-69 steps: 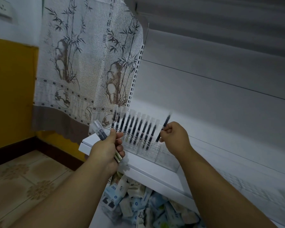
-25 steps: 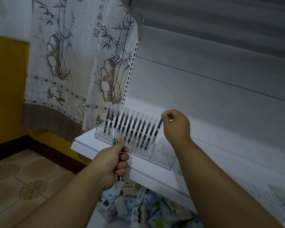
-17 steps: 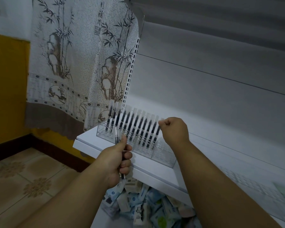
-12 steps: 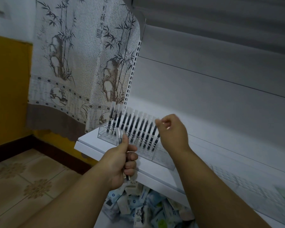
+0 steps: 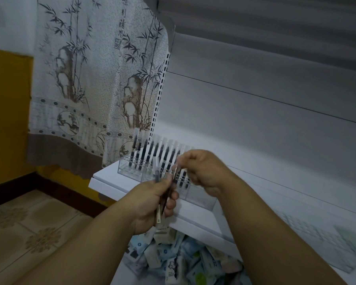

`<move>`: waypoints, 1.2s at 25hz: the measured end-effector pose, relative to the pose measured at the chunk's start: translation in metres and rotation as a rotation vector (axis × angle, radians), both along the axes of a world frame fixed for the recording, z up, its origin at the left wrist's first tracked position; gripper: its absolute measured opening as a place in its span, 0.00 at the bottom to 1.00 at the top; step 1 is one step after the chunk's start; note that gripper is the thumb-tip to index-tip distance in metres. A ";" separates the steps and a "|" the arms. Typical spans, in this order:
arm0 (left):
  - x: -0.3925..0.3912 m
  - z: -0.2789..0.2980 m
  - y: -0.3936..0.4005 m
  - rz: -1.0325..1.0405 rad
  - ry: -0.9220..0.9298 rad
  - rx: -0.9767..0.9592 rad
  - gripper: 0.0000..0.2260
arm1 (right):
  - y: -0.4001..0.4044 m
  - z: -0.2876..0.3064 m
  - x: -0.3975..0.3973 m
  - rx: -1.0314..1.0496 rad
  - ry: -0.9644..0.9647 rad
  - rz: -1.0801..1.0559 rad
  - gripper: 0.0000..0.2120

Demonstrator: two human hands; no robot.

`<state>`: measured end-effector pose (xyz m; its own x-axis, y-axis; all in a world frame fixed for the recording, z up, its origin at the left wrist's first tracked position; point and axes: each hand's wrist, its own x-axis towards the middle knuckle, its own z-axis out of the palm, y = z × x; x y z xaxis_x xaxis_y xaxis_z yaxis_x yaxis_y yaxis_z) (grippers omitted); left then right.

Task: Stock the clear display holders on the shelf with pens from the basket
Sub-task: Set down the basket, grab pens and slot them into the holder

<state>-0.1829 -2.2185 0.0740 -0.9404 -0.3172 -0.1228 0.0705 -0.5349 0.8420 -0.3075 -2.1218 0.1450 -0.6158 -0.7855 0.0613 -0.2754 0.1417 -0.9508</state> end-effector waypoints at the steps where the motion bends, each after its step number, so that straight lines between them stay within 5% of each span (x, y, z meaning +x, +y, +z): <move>1: -0.003 0.000 -0.002 0.080 -0.011 -0.013 0.13 | 0.004 0.003 -0.008 -0.073 0.004 -0.087 0.05; 4: -0.007 -0.003 -0.007 0.209 -0.081 -0.103 0.14 | 0.020 0.016 -0.038 -0.277 0.091 -0.406 0.08; 7: -0.011 -0.005 -0.004 0.213 -0.090 -0.095 0.14 | 0.025 0.014 -0.054 -0.280 0.373 -0.611 0.08; 12: -0.016 -0.004 0.001 0.176 -0.080 -0.054 0.13 | 0.014 0.000 -0.054 -0.199 0.607 -0.568 0.06; 21: -0.026 0.008 0.001 0.161 -0.093 -0.049 0.12 | 0.015 0.004 -0.068 -0.129 0.658 -0.587 0.06; 26: -0.025 0.002 0.004 0.167 -0.105 -0.061 0.12 | 0.000 -0.010 -0.065 0.125 0.643 -0.414 0.10; 30: -0.023 -0.001 0.006 0.191 -0.122 -0.106 0.11 | 0.005 -0.018 -0.059 0.179 0.653 -0.544 0.18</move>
